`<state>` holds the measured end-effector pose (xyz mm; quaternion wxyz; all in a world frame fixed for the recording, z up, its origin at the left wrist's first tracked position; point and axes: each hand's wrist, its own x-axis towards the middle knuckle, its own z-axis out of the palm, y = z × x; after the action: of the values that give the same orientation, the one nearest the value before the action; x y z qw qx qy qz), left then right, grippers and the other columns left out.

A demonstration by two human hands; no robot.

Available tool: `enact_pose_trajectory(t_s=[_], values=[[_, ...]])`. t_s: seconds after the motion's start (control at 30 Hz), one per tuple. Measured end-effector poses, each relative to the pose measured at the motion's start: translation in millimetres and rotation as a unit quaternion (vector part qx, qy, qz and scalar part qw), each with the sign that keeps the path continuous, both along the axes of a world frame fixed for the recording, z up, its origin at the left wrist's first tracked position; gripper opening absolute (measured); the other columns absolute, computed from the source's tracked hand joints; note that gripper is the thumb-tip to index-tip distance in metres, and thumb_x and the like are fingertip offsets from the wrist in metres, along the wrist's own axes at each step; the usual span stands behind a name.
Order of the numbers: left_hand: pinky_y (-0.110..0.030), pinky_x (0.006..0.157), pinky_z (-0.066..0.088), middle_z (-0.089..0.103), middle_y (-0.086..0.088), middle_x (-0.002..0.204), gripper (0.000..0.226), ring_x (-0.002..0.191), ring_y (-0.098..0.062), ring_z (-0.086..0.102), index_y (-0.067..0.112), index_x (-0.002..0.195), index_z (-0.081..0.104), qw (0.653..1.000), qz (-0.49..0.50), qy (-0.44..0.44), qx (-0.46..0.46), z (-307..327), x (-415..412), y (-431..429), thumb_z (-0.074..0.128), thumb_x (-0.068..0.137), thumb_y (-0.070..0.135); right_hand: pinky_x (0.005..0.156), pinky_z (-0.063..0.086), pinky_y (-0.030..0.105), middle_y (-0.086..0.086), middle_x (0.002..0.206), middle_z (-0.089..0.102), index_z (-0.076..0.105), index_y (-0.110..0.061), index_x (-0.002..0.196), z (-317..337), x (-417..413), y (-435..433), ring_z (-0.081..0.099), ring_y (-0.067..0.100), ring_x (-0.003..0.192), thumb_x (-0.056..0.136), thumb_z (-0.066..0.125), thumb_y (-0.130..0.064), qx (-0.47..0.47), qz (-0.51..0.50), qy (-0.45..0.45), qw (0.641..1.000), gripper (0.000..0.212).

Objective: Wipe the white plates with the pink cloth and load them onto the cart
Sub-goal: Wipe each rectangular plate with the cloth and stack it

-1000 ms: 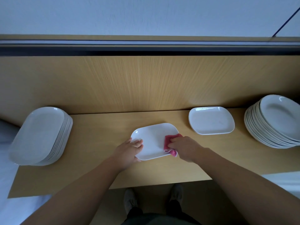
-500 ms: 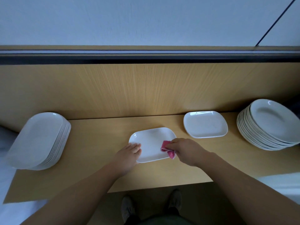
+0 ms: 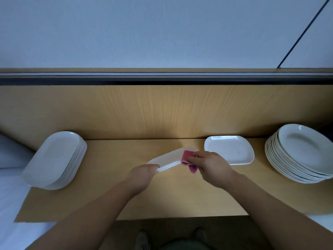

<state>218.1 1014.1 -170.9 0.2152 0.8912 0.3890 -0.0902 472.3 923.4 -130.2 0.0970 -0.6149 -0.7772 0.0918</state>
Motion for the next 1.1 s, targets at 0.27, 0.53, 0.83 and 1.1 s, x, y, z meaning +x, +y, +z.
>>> enact_pose_trajectory(t_s=[0.27,0.53,0.83,1.1], values=[[-0.031,0.079,0.037,0.06,-0.012,0.117,0.034,0.096,-0.026,0.053,0.013,0.13,0.046,0.995,0.089,-0.048,-0.021,37.6,5.4,11.0,0.032,0.105,0.031,0.065,0.047,0.025,-0.015,0.091,0.062,0.067,-0.023,0.108,27.9,-2.8,13.0,0.058,0.015,0.081,0.073,0.059,0.009,0.114,0.042,0.067,0.99,0.048],[-0.035,0.074,0.043,0.065,-0.01,0.096,0.041,0.088,-0.027,0.059,0.015,0.114,0.057,0.981,0.123,-0.146,-0.046,48.5,1.1,8.7,0.033,0.098,0.043,0.067,0.05,0.031,-0.014,0.09,0.061,0.066,-0.024,0.11,23.3,-5.0,18.2,0.06,0.019,0.084,0.072,0.061,0.01,0.133,0.053,0.069,0.987,0.051],[-0.026,0.091,0.04,0.056,-0.004,0.135,0.042,0.119,-0.018,0.053,0.019,0.142,0.044,0.966,0.192,-0.152,-0.084,40.0,3.2,19.5,0.037,0.103,0.034,0.067,0.045,0.027,-0.013,0.094,0.061,0.064,-0.029,0.103,1.1,-13.6,25.5,0.058,0.017,0.09,0.073,0.06,0.003,0.077,0.055,0.042,0.995,0.045],[-0.036,0.101,0.044,0.051,-0.003,0.136,0.057,0.118,-0.018,0.052,0.022,0.145,0.032,0.966,0.198,-0.08,-0.146,31.4,-0.7,35.4,0.055,0.093,0.026,0.068,0.047,0.031,-0.011,0.105,0.063,0.067,-0.029,0.103,-18.4,-22.6,55.3,0.058,0.019,0.089,0.076,0.062,-0.002,0.017,0.043,-0.014,0.999,0.038]])
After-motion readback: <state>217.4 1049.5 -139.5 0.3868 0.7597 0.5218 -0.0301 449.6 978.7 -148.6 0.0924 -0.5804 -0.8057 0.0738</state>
